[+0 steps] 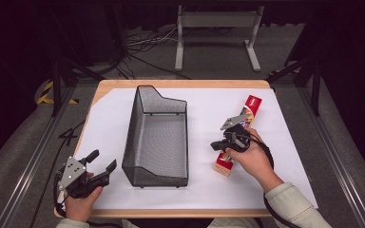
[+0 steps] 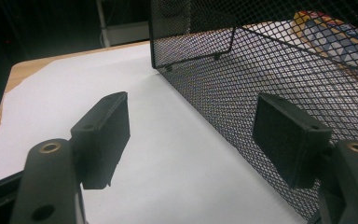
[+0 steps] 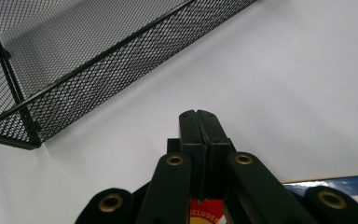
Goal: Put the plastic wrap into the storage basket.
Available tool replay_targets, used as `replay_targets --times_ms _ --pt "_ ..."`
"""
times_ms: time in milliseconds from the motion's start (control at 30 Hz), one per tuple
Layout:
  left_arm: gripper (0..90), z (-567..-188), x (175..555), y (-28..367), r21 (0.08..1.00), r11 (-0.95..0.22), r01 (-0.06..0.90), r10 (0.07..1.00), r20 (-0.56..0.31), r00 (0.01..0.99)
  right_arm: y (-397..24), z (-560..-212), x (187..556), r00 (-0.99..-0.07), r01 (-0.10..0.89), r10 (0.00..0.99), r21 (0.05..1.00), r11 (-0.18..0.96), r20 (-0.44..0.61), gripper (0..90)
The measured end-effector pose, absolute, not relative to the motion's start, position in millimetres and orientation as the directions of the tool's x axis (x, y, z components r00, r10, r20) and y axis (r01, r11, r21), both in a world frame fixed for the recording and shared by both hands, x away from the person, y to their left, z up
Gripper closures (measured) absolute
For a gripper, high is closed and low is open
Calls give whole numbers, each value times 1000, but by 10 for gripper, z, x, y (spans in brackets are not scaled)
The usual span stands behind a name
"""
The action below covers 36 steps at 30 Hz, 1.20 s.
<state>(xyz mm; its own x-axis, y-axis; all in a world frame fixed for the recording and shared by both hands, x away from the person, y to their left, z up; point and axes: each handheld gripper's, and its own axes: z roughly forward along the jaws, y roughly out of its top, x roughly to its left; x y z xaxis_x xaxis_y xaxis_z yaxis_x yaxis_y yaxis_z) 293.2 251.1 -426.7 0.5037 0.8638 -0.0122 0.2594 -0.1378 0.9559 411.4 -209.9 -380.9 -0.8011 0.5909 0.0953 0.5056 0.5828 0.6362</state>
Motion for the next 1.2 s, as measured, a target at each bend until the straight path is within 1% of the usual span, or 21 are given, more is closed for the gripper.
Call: replay_targets --times_ms 167,500,700,900,1033,1200 --pt "281 -4268 2933 2507 955 -140 262 863 -12 506 -2008 -3877 4116 -808 511 584 590 625 81 900" --pt "282 -4270 2937 2508 954 -141 265 865 -12 502 -1924 -3987 4145 -801 545 591 527 652 97 900" --pt "282 -4276 2940 2512 953 -140 267 864 -14 504 -1839 -4051 4135 -811 544 578 475 692 88 900" --pt "281 -4274 2936 2518 954 -139 266 864 -15 503 -1791 -4050 4130 -824 531 563 436 727 67 900" --pt "281 -4275 2933 2527 954 -137 268 864 -18 502 -1803 -4035 4116 -822 541 562 430 723 88 900" --pt "281 -4274 2929 2528 954 -134 267 865 -19 501 -1816 -4006 4079 -829 540 552 391 745 94 900"
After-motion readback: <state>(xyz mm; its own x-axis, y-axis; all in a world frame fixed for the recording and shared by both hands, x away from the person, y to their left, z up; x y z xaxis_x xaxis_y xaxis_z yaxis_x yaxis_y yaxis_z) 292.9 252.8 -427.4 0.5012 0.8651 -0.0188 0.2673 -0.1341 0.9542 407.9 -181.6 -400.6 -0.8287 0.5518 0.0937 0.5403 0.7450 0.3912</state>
